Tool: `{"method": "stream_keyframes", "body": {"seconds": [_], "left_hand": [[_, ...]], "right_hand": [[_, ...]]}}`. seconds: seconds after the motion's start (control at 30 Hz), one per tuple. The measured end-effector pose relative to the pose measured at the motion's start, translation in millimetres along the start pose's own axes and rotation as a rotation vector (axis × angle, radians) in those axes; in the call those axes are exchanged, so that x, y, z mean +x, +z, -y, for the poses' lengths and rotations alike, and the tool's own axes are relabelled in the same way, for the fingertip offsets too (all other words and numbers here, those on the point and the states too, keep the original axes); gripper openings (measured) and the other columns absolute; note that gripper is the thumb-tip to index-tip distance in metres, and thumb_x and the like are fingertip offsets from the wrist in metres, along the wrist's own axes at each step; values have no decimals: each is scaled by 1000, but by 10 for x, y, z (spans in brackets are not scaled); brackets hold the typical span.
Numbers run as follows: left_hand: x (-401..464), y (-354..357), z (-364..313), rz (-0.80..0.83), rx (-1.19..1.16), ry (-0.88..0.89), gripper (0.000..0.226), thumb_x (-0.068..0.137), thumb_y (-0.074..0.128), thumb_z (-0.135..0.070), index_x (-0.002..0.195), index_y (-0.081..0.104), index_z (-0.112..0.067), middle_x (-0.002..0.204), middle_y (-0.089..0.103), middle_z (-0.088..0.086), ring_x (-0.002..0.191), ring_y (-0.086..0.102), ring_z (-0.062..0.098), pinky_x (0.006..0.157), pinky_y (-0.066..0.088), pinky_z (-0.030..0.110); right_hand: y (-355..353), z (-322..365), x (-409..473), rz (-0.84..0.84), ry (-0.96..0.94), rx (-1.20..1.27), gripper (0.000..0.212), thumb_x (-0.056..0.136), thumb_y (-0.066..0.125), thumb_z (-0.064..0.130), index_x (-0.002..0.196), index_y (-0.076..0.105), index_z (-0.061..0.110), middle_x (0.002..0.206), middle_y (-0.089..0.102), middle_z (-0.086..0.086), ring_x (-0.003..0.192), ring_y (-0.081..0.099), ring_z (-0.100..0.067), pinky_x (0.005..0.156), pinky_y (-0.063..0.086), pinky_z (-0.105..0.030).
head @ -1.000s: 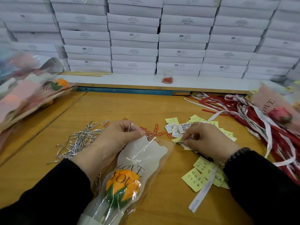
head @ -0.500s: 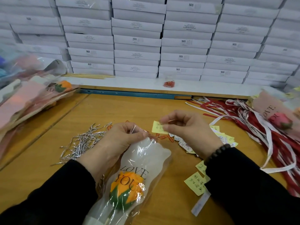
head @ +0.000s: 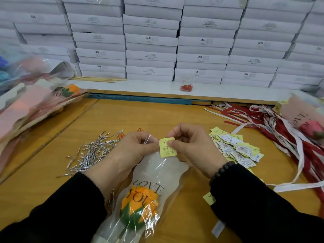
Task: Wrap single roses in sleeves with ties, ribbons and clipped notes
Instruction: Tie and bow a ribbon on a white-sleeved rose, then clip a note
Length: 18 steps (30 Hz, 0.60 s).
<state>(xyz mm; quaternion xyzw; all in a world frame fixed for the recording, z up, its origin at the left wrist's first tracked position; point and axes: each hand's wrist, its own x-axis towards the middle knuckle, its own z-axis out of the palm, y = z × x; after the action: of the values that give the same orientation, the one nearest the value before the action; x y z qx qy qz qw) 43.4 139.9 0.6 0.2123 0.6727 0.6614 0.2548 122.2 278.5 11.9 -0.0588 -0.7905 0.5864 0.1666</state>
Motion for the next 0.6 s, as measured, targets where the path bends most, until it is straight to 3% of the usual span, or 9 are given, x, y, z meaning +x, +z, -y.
{"method": "stream_keyframes", "body": {"seconds": [0.1, 0.23, 0.37, 0.43, 0.5, 0.53, 0.6], "left_hand": [[-11, 2, 2, -2, -33, -9, 16, 54, 74, -20, 63, 65, -11, 61, 65, 8, 51, 60, 16, 46, 48, 24], [-12, -9, 3, 12, -31, -12, 12, 59, 74, -19, 65, 67, -12, 66, 66, 10, 55, 61, 18, 50, 49, 26], [-13, -5, 0, 17, -30, -1, 11, 63, 74, -17, 67, 66, -10, 63, 65, 7, 53, 61, 17, 50, 49, 23], [-15, -2, -2, 24, -36, 0, 8, 64, 74, -15, 67, 68, -10, 63, 66, 7, 53, 62, 17, 49, 50, 23], [-18, -7, -6, 36, -35, -5, 13, 62, 74, -17, 71, 70, -8, 65, 68, 9, 55, 63, 18, 50, 51, 24], [-20, -12, -11, 43, -31, -7, 18, 62, 73, -18, 75, 70, -6, 67, 68, 10, 56, 63, 18, 50, 51, 24], [-19, -19, -23, 45, -26, -12, 29, 64, 72, -23, 83, 69, 0, 71, 68, 11, 59, 63, 19, 52, 52, 24]], "right_hand": [[7, -4, -14, -14, -58, -46, 20, 89, 56, 1, 78, 59, 18, 71, 56, 2, 62, 55, -17, 48, 44, -27], [5, 4, -23, -25, -95, -138, 21, 94, 49, 9, 87, 61, 24, 78, 52, 4, 57, 59, -8, 45, 40, -14], [-12, 35, -18, -14, -132, -230, 26, 91, 55, 12, 98, 57, 37, 88, 50, 12, 66, 52, 2, 59, 46, -20], [-27, 54, -15, -4, -85, -154, 29, 91, 54, 7, 103, 51, 33, 97, 52, 6, 74, 61, -12, 67, 57, -37], [-36, 82, -14, -1, -39, -106, 30, 90, 55, 5, 106, 49, 29, 106, 54, 3, 79, 65, -26, 70, 56, -51], [-39, 85, -12, -8, -34, -88, 30, 88, 57, 5, 104, 49, 28, 106, 56, 2, 78, 65, -25, 69, 57, -49], [-46, 71, -3, -50, -45, -58, 27, 84, 64, 4, 95, 51, 25, 97, 61, 0, 70, 63, -13, 59, 57, -31]]}}
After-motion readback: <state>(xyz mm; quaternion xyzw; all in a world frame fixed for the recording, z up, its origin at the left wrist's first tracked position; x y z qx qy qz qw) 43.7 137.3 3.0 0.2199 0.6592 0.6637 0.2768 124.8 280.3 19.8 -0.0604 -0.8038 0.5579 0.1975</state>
